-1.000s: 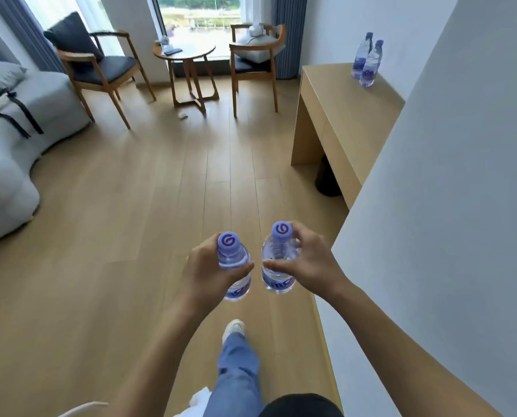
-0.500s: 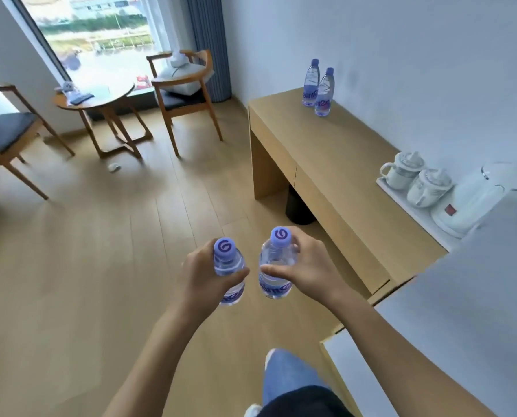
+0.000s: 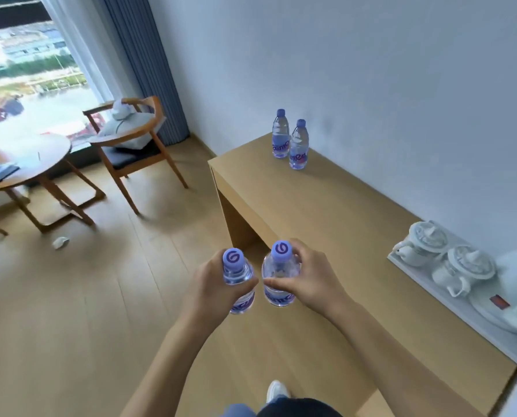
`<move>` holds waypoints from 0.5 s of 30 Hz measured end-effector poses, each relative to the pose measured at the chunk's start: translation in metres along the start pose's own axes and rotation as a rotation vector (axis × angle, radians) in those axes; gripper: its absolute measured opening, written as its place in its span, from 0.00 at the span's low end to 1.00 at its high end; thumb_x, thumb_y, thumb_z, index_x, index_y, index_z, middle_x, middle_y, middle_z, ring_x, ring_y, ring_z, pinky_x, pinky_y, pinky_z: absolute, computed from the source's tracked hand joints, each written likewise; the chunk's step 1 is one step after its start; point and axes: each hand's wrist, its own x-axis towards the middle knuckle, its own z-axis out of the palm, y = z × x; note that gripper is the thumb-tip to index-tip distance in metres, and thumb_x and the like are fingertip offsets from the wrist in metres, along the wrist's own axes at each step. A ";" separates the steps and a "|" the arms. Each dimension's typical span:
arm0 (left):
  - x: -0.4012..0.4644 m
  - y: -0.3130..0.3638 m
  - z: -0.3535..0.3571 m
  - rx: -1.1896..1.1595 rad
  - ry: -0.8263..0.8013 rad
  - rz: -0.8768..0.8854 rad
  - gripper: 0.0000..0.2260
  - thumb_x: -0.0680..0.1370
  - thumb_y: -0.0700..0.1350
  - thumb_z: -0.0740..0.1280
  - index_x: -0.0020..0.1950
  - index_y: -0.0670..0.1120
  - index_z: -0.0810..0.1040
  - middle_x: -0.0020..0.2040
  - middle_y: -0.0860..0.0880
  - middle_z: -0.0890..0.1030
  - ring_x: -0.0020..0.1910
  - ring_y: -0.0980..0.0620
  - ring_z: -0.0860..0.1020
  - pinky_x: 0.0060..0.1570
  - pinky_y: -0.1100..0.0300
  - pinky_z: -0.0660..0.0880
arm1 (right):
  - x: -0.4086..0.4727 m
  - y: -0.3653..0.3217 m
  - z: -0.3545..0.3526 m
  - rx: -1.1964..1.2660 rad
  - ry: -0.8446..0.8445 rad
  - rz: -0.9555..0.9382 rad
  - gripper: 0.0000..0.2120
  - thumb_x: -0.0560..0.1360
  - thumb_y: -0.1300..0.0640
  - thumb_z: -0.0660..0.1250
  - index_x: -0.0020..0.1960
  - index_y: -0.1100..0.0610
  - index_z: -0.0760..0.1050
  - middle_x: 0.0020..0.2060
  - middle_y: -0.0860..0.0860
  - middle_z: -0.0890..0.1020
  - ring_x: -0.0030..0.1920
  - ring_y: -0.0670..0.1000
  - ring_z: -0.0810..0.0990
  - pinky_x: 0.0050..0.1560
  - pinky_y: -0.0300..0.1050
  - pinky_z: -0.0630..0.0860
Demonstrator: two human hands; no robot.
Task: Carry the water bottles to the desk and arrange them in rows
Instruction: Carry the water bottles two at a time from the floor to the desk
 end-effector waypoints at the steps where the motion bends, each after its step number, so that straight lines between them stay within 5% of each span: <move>1: 0.019 0.000 0.001 -0.008 -0.015 0.014 0.13 0.66 0.48 0.78 0.42 0.53 0.76 0.36 0.56 0.80 0.36 0.61 0.78 0.33 0.70 0.72 | 0.016 0.001 -0.004 -0.006 0.015 0.005 0.23 0.63 0.51 0.82 0.54 0.49 0.76 0.44 0.42 0.82 0.43 0.39 0.79 0.42 0.31 0.74; 7: 0.131 -0.011 0.014 -0.081 -0.132 0.069 0.12 0.64 0.55 0.73 0.42 0.53 0.78 0.36 0.57 0.81 0.36 0.60 0.80 0.34 0.69 0.73 | 0.106 0.014 -0.019 0.020 0.109 0.102 0.20 0.62 0.53 0.81 0.48 0.47 0.75 0.38 0.40 0.80 0.38 0.38 0.77 0.39 0.33 0.72; 11: 0.212 -0.029 0.026 -0.112 -0.219 0.077 0.13 0.62 0.57 0.74 0.41 0.54 0.77 0.36 0.58 0.81 0.35 0.59 0.79 0.36 0.62 0.75 | 0.166 0.026 -0.021 0.032 0.174 0.192 0.19 0.62 0.54 0.80 0.48 0.49 0.76 0.40 0.45 0.82 0.42 0.47 0.80 0.46 0.46 0.77; 15: 0.295 -0.041 0.036 -0.081 -0.273 0.167 0.14 0.63 0.51 0.78 0.40 0.58 0.74 0.38 0.64 0.79 0.36 0.64 0.78 0.33 0.74 0.70 | 0.228 0.032 -0.022 0.055 0.273 0.263 0.20 0.63 0.55 0.80 0.51 0.50 0.76 0.44 0.45 0.83 0.45 0.47 0.82 0.50 0.47 0.79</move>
